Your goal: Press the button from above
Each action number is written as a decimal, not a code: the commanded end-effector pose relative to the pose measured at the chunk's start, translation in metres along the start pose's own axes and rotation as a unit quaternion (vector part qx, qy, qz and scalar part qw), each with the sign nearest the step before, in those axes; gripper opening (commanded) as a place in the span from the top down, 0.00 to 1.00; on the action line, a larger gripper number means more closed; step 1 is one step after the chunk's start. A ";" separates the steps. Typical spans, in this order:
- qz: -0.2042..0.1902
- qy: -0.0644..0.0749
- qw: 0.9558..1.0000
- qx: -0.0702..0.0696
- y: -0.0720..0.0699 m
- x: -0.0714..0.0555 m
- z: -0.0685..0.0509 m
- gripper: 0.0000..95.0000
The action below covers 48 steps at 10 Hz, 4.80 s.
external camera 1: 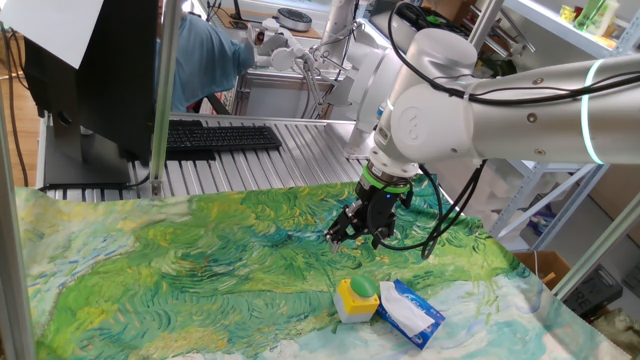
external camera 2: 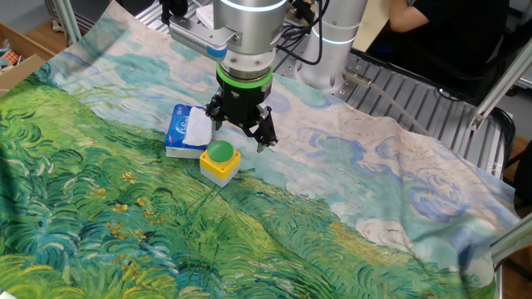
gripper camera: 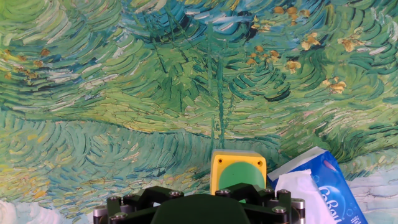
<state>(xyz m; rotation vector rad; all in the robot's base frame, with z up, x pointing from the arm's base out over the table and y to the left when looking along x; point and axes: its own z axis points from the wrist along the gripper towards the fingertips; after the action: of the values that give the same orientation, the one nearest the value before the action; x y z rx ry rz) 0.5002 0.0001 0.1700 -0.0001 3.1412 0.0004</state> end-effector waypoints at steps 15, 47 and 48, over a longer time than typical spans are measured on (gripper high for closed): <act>0.164 -0.010 0.986 0.010 0.000 0.000 0.000 1.00; 0.151 -0.014 0.988 0.015 -0.042 0.021 0.020 1.00; 0.151 -0.014 0.988 0.014 -0.042 0.020 0.025 1.00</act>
<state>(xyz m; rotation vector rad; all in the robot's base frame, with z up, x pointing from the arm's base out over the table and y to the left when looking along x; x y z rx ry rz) 0.4812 -0.0422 0.1417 0.4698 3.0779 -0.0436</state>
